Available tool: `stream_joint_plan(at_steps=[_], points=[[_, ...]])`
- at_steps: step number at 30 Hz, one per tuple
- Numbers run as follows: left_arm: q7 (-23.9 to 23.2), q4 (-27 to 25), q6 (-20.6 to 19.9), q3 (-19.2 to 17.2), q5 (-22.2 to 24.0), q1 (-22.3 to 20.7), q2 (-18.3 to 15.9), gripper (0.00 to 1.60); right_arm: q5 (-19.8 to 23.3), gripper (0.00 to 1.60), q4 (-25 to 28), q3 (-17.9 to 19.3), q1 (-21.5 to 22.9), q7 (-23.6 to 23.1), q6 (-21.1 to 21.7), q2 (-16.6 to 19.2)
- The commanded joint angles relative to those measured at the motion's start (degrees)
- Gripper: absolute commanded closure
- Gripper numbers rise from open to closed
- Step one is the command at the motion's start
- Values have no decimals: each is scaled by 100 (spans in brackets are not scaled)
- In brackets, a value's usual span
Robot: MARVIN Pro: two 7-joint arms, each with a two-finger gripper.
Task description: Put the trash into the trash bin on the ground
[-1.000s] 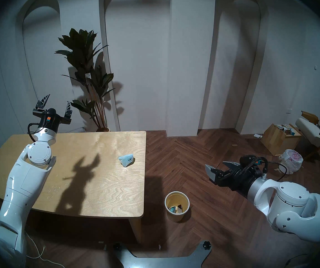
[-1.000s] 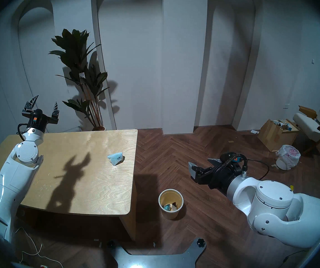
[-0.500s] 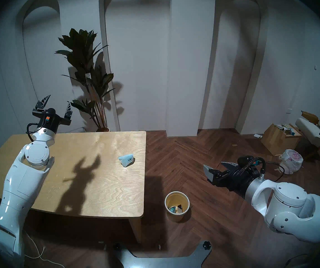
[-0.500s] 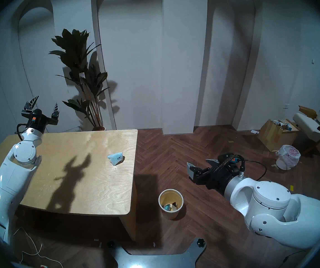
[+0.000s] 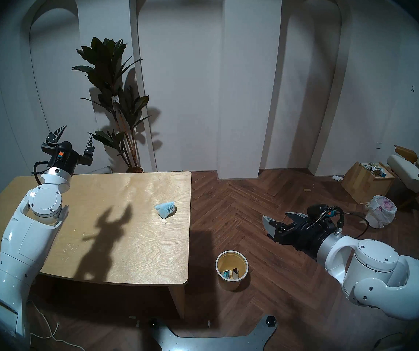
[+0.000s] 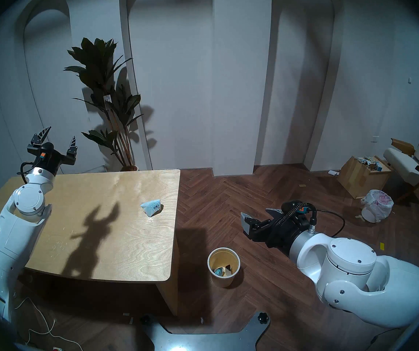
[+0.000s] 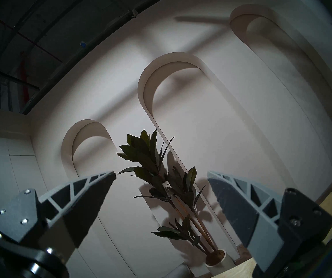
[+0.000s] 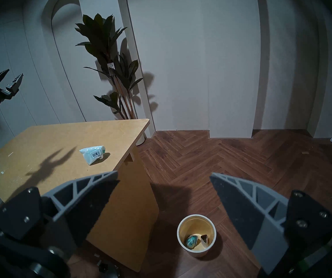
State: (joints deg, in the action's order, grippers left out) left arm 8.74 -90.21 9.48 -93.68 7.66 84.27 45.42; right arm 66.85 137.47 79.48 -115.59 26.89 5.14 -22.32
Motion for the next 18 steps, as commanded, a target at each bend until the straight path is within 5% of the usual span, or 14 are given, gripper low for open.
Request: stream_joint_plan(at_steps=[1,18], points=[[-5,-312,-119,-182,64,55,-109,0,-45,0,2,-113,352,-15,23,-200],[-136,-749,-594,-436,316,383,-180,0,-172,0,-215,-676,930,-2,156,-674]])
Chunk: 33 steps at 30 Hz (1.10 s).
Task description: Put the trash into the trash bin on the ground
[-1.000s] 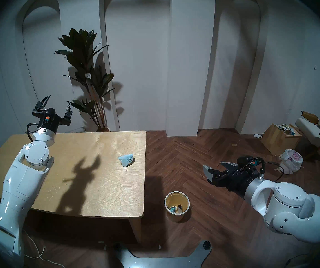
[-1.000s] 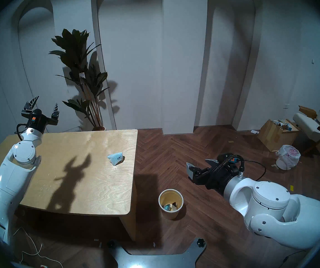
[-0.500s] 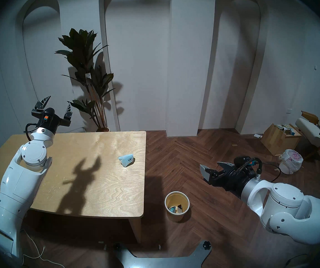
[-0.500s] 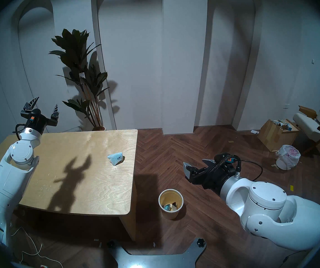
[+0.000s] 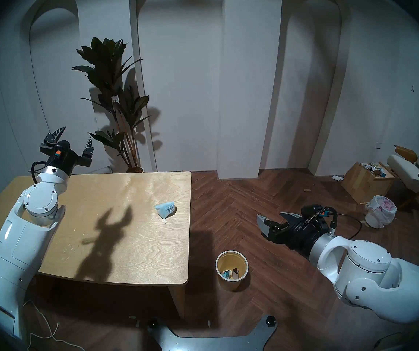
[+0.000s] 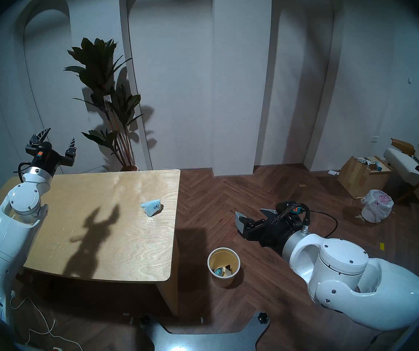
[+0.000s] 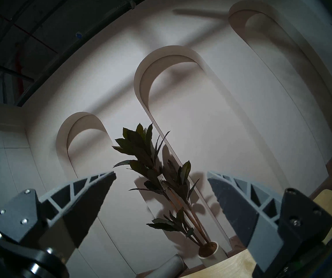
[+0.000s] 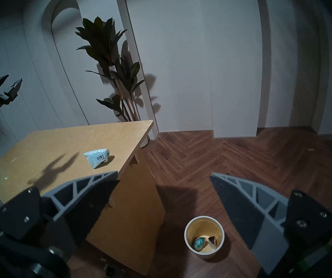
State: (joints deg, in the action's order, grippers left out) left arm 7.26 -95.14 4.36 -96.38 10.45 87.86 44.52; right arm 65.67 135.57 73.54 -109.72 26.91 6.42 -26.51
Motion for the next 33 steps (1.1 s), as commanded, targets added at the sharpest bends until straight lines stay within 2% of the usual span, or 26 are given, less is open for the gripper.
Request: stream_joint_plan(at_steps=[1,7,20,33], points=[[-1,-316,-152,-199,71,70,-99,0,-77,0,-61,-170,433,-1,57,-340],[-29,-435,-296,-274,139,160,-113,0,-129,0,-139,-365,624,4,124,-526],[-88,-782,-724,-496,338,421,-153,0,-313,0,-465,-938,1245,47,375,-1160],[-134,-1178,-1250,-780,565,716,-175,0,-610,0,-1027,-1564,2062,228,667,-2008]])
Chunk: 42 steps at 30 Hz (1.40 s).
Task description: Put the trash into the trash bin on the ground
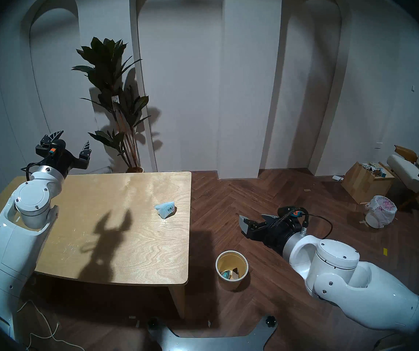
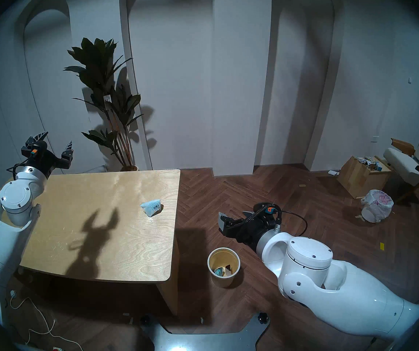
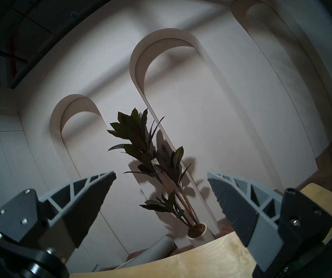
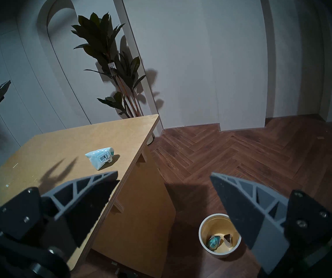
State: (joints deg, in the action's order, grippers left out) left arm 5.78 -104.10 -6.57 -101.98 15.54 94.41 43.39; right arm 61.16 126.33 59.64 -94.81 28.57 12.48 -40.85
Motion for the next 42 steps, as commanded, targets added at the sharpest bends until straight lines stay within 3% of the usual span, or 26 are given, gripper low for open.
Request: stream_joint_plan(at_steps=[1,7,16,19,21,22,23,24,29,31,33,39,42], points=[[16,-297,-201,-245,72,86,-63,0,-183,0,-123,-199,580,76,66,-581],[37,-469,-585,-455,233,312,-18,0,-422,0,-525,-551,1052,271,221,-1070],[129,-627,-993,-741,400,507,31,0,-727,0,-895,-851,1423,490,322,-1455],[155,-690,-1161,-858,466,585,35,0,-867,0,-1152,-1024,1718,621,404,-1758],[177,-731,-1247,-928,500,637,48,0,-960,0,-1177,-1063,1707,667,391,-1745],[184,-750,-1308,-971,522,668,52,0,-1015,0,-1355,-1165,1916,747,450,-1958],[195,-751,-1355,-1002,537,689,56,0,-1062,0,-1295,-1147,1810,741,407,-1854],[208,-761,-1411,-1035,567,709,72,0,-1107,0,-1470,-1243,2015,822,468,-2060],[252,-841,-1654,-1130,618,832,78,0,-1326,0,-1681,-1403,2170,989,478,-2221],[273,-930,-1831,-1192,672,898,87,0,-1463,0,-1965,-1585,2425,1173,522,-2482],[279,-950,-1868,-1206,683,911,88,0,-1495,0,-1929,-1598,2374,1168,497,-2430],[324,-1107,-2171,-1311,784,1002,87,0,-1608,0,-2454,-2029,2880,1536,506,-2945],[334,-1136,-2227,-1329,805,1018,85,0,-1610,0,-2480,-2098,2906,1585,470,-2970]])
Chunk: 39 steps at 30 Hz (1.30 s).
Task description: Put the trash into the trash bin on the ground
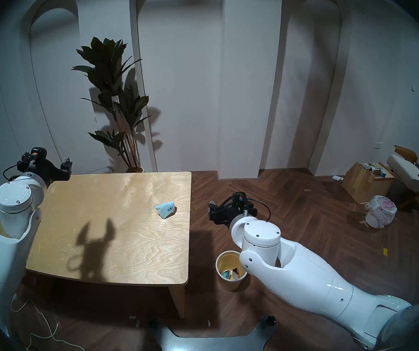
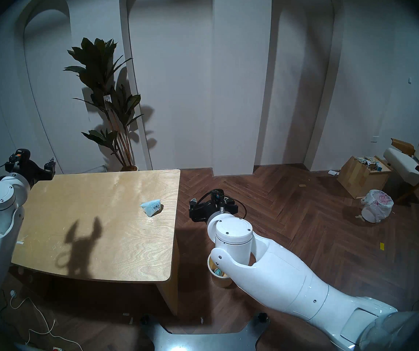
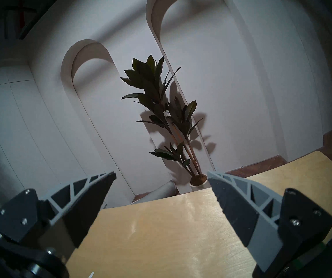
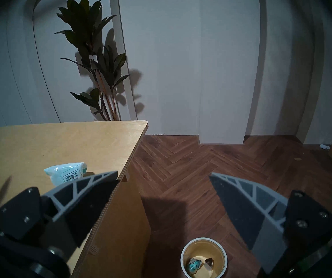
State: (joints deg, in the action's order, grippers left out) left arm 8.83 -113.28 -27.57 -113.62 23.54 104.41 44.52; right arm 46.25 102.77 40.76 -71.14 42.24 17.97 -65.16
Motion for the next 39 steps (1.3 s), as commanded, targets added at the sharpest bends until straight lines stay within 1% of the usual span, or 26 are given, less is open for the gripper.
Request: stream_joint_plan(at_steps=[1,2,3,5,6,7,8,9,11,13,14,15,17,18,21,24,33,39], points=[[35,-233,-159,-175,17,27,-30,0,-123,0,-236,-247,605,283,-69,-695],[40,-246,-185,-184,28,34,-32,0,-97,0,-207,-322,632,298,-106,-633],[51,-272,-238,-199,50,48,-36,0,-71,0,-324,-423,728,398,-124,-764],[64,-297,-291,-215,76,62,-41,0,-75,0,-424,-478,754,519,-134,-955],[67,-303,-304,-218,82,65,-43,0,-35,0,-408,-550,789,539,-153,-933],[79,-323,-349,-230,105,76,-49,0,-69,0,-518,-574,788,671,-153,-1140],[79,-323,-349,-230,105,76,-49,0,-69,0,-518,-574,788,671,-153,-1140],[82,-329,-362,-233,111,78,-50,0,-28,0,-495,-657,829,695,-183,-1102],[94,-343,-397,-241,131,85,-56,0,-14,0,-545,-706,826,814,-185,-1264],[101,-352,-421,-245,145,88,-59,0,24,0,-573,-788,846,895,-220,-1339],[106,-358,-437,-248,152,89,-61,0,21,0,-623,-775,821,971,-210,-1459],[111,-363,-451,-250,159,90,-63,0,68,0,-617,-868,861,1031,-230,-1456],[118,-371,-473,-252,166,90,-65,0,126,0,-681,-883,839,1165,-233,-1607],[120,-373,-478,-253,167,90,-65,0,133,0,-695,-926,855,1187,-250,-1618],[126,-385,-503,-257,169,92,-64,0,184,0,-862,-1002,882,1358,-290,-1800],[127,-391,-514,-260,168,94,-63,0,195,0,-1013,-995,891,1461,-307,-1957],[131,-394,-516,-259,162,94,-60,0,264,0,-1553,-1050,1143,1429,-423,-2339],[134,-394,-516,-258,162,93,-59,0,289,0,-1959,-1122,1294,1404,-481,-2682]])
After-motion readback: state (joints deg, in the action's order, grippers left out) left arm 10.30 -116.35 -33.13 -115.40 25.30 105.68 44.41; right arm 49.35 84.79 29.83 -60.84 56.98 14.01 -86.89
